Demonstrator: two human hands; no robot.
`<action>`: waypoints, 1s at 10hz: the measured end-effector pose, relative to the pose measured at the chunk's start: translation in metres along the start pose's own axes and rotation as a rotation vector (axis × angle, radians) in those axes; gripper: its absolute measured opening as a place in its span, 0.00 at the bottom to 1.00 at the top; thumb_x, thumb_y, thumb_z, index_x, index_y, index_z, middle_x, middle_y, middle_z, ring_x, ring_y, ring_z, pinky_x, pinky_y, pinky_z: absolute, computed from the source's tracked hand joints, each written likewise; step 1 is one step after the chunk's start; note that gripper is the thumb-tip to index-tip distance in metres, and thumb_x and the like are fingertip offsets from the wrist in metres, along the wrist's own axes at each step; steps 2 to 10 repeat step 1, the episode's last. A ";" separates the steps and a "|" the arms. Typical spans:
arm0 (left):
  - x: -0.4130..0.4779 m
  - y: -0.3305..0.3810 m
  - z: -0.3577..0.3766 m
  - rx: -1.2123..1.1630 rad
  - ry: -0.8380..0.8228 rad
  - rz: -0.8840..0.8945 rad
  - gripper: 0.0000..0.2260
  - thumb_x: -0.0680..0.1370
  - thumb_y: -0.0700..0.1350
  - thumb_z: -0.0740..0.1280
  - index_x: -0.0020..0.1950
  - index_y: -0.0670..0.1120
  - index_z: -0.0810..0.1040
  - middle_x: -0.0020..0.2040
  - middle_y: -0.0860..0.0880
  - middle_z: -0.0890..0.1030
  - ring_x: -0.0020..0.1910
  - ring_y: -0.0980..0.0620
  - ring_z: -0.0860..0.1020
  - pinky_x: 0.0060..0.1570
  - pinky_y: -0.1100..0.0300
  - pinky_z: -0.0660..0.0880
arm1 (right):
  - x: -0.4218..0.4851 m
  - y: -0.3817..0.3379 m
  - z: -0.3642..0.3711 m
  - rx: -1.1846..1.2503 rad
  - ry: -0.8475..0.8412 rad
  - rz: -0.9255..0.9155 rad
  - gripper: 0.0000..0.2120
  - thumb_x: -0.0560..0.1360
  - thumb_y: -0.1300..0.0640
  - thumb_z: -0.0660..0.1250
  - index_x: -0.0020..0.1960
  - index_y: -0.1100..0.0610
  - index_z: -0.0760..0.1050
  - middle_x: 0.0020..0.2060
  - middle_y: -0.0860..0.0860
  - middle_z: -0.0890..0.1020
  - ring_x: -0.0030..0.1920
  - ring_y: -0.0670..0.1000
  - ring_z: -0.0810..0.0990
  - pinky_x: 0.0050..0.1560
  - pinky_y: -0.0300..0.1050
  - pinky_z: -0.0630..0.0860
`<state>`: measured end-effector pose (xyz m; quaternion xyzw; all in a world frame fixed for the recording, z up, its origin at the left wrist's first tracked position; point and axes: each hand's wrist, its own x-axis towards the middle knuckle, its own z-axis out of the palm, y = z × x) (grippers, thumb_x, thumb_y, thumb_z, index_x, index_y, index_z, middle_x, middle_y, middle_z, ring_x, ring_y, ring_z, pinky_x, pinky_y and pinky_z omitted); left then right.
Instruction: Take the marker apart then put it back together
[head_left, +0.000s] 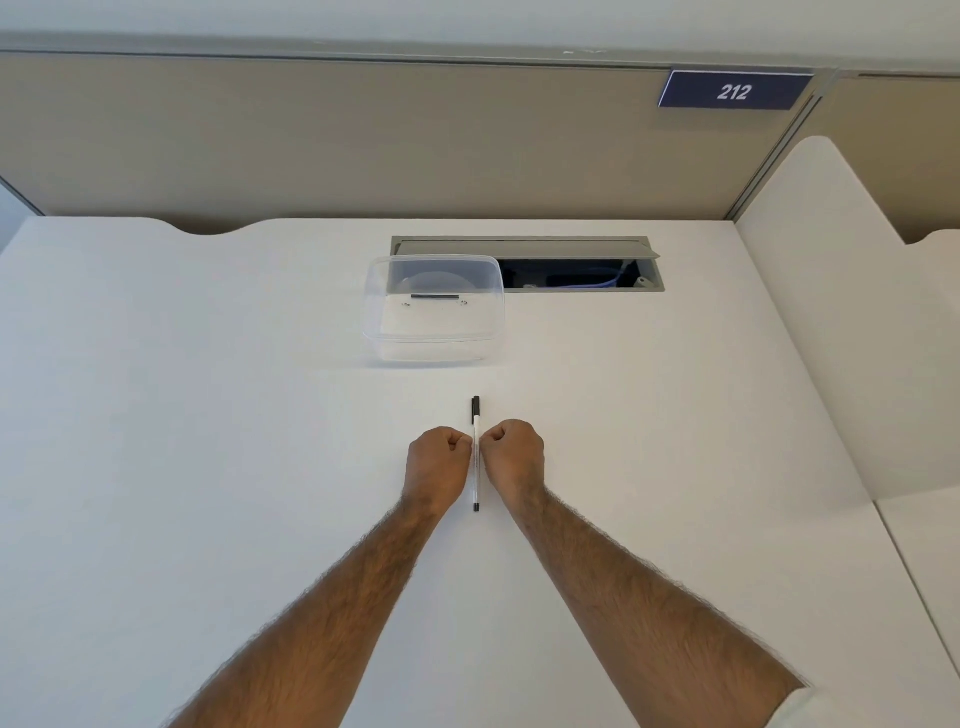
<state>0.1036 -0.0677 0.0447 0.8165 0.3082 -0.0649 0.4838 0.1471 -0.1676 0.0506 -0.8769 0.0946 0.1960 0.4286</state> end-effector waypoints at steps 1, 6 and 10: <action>-0.002 -0.003 -0.006 0.074 0.040 0.004 0.11 0.80 0.44 0.62 0.41 0.45 0.79 0.38 0.53 0.83 0.38 0.50 0.80 0.42 0.52 0.80 | -0.001 0.002 -0.002 -0.018 0.027 -0.014 0.11 0.74 0.63 0.60 0.34 0.54 0.70 0.34 0.48 0.78 0.33 0.49 0.74 0.31 0.41 0.69; -0.002 -0.003 -0.006 0.074 0.040 0.004 0.11 0.80 0.44 0.62 0.41 0.45 0.79 0.38 0.53 0.83 0.38 0.50 0.80 0.42 0.52 0.80 | -0.001 0.002 -0.002 -0.018 0.027 -0.014 0.11 0.74 0.63 0.60 0.34 0.54 0.70 0.34 0.48 0.78 0.33 0.49 0.74 0.31 0.41 0.69; -0.002 -0.003 -0.006 0.074 0.040 0.004 0.11 0.80 0.44 0.62 0.41 0.45 0.79 0.38 0.53 0.83 0.38 0.50 0.80 0.42 0.52 0.80 | -0.001 0.002 -0.002 -0.018 0.027 -0.014 0.11 0.74 0.63 0.60 0.34 0.54 0.70 0.34 0.48 0.78 0.33 0.49 0.74 0.31 0.41 0.69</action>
